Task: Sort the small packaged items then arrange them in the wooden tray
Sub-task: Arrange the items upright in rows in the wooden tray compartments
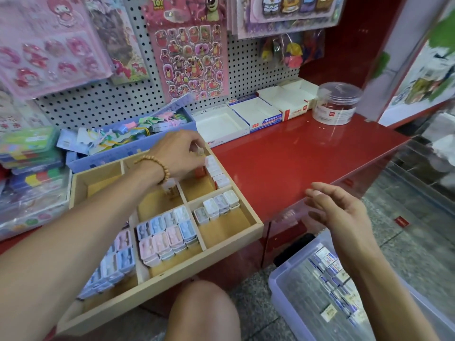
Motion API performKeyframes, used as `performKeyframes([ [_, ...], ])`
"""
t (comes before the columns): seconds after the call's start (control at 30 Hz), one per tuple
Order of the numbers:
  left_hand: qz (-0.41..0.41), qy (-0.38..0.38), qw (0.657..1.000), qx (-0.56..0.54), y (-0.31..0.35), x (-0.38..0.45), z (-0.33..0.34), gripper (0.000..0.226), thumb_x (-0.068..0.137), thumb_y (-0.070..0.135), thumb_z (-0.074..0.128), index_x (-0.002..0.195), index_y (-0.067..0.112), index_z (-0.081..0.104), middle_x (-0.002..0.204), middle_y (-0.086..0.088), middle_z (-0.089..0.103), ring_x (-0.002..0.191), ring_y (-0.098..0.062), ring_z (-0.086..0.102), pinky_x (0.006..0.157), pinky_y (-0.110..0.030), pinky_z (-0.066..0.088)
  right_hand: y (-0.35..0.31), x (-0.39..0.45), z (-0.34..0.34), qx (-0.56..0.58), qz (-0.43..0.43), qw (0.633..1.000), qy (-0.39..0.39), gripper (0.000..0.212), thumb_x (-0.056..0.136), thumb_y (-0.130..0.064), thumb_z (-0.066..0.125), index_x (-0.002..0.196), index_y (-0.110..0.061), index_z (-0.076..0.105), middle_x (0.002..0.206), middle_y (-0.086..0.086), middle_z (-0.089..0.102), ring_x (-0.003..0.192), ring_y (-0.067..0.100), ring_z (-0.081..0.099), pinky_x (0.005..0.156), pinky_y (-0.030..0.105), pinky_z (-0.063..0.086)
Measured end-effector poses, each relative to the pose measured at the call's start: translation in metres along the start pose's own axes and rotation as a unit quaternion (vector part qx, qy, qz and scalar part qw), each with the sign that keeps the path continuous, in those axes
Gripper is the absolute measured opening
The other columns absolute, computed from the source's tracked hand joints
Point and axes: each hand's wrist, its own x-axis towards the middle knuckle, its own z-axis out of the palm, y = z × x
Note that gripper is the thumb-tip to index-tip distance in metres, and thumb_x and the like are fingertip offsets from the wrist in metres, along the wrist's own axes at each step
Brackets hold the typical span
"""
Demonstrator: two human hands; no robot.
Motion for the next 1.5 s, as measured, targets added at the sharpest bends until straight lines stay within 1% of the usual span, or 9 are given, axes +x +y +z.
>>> performKeyframes([
  [0.2, 0.053, 0.05, 0.982, -0.173, 0.055, -0.046, -0.015, 0.014, 0.088, 0.027, 0.069, 0.099, 0.02, 0.068, 0.088, 0.01, 0.067, 0.084, -0.003, 0.062, 0.078, -0.021, 0.05, -0.011, -0.024, -0.028, 0.007, -0.005, 1.0, 0.015, 0.013, 0.097, -0.017, 0.062, 0.106, -0.018, 0.071, 0.1, 0.008, 0.075, 0.082, 0.012, 0.072, 0.084, 0.035, 0.056],
  [0.3, 0.075, 0.045, 0.96, -0.267, 0.079, -0.075, -0.007, 0.005, 0.09, 0.022, 0.066, 0.094, 0.023, 0.07, 0.088, 0.013, 0.068, 0.08, 0.002, 0.062, 0.073, -0.015, 0.048, -0.015, -0.038, -0.049, 0.01, -0.013, 0.999, 0.029, 0.012, 0.096, -0.018, 0.063, 0.104, -0.022, 0.071, 0.101, 0.003, 0.075, 0.09, 0.012, 0.072, 0.088, 0.033, 0.053],
  [0.43, 0.043, 0.024, 0.924, -0.379, 0.1, -0.114, 0.017, 0.016, 0.091, 0.015, 0.064, 0.087, 0.029, 0.071, 0.083, 0.015, 0.069, 0.085, -0.012, 0.065, 0.082, -0.032, 0.055, -0.018, -0.061, -0.079, 0.022, -0.011, 0.998, 0.053, 0.013, 0.096, -0.018, 0.064, 0.104, -0.022, 0.072, 0.103, 0.002, 0.075, 0.096, 0.017, 0.07, 0.089, 0.034, 0.052],
  [0.57, 0.007, 0.0, 0.905, -0.426, 0.122, -0.155, 0.044, 0.014, 0.093, 0.016, 0.062, 0.091, 0.027, 0.07, 0.091, -0.008, 0.071, 0.09, -0.026, 0.066, 0.081, -0.039, 0.056, -0.015, -0.086, -0.114, 0.012, -0.014, 0.997, 0.081, 0.013, 0.096, -0.018, 0.064, 0.105, -0.022, 0.072, 0.099, -0.001, 0.076, 0.096, 0.014, 0.071, 0.085, 0.032, 0.052],
  [0.7, -0.005, -0.03, 0.902, -0.431, 0.145, -0.187, 0.072, 0.013, 0.094, 0.017, 0.06, 0.095, 0.026, 0.07, 0.094, 0.005, 0.07, 0.091, -0.01, 0.067, 0.077, -0.031, 0.058, 0.006, -0.114, -0.148, -0.025, -0.016, 0.993, 0.111, 0.013, 0.096, -0.016, 0.064, 0.106, -0.021, 0.07, 0.098, -0.004, 0.074, 0.094, 0.012, 0.068, 0.085, 0.031, 0.053],
  [0.87, -0.024, -0.093, 0.895, -0.436, 0.165, -0.203, 0.125, 0.012, 0.094, 0.015, 0.061, 0.096, 0.022, 0.07, 0.09, 0.006, 0.071, 0.087, -0.007, 0.068, 0.074, -0.027, 0.057, 0.056, -0.138, -0.183, -0.127, -0.008, 0.983, 0.129, 0.022, 0.097, -0.011, 0.06, 0.119, -0.015, 0.064, 0.104, -0.006, 0.068, 0.091, -0.006, 0.06, 0.078, 0.011, 0.046],
  [0.97, -0.032, -0.132, 0.9, -0.415, 0.172, -0.208, 0.167, 0.013, 0.094, 0.013, 0.06, 0.094, 0.022, 0.069, 0.088, 0.002, 0.071, 0.084, -0.011, 0.066, 0.075, -0.031, 0.055, 0.094, -0.149, -0.2, -0.165, 0.038, 0.977, 0.132, 0.03, 0.099, -0.017, 0.059, 0.128, -0.012, 0.061, 0.115, -0.002, 0.065, 0.099, 0.001, 0.06, 0.085, 0.023, 0.045],
  [1.2, -0.031, -0.236, 0.922, -0.306, 0.174, -0.198, 0.26, 0.016, 0.096, 0.019, 0.058, 0.092, 0.034, 0.063, 0.092, 0.009, 0.067, 0.096, -0.017, 0.065, 0.084, -0.04, 0.055, 0.163, -0.144, -0.217, -0.182, 0.126, 0.965, 0.14, 0.021, 0.098, -0.02, 0.059, 0.118, -0.013, 0.063, 0.102, 0.001, 0.066, 0.091, 0.017, 0.063, 0.082, 0.041, 0.053],
  [1.5, 0.032, -0.275, 0.95, -0.143, 0.16, -0.144, 0.355, 0.014, 0.097, 0.018, 0.055, 0.106, 0.013, 0.065, 0.096, 0.001, 0.062, 0.096, -0.024, 0.062, 0.086, -0.029, 0.047, 0.263, -0.101, -0.21, -0.192, 0.24, 0.945, 0.113, 0.022, 0.093, -0.015, 0.06, 0.115, -0.013, 0.065, 0.085, 0.001, 0.066, 0.081, 0.02, 0.061, 0.079, 0.038, 0.05],
])
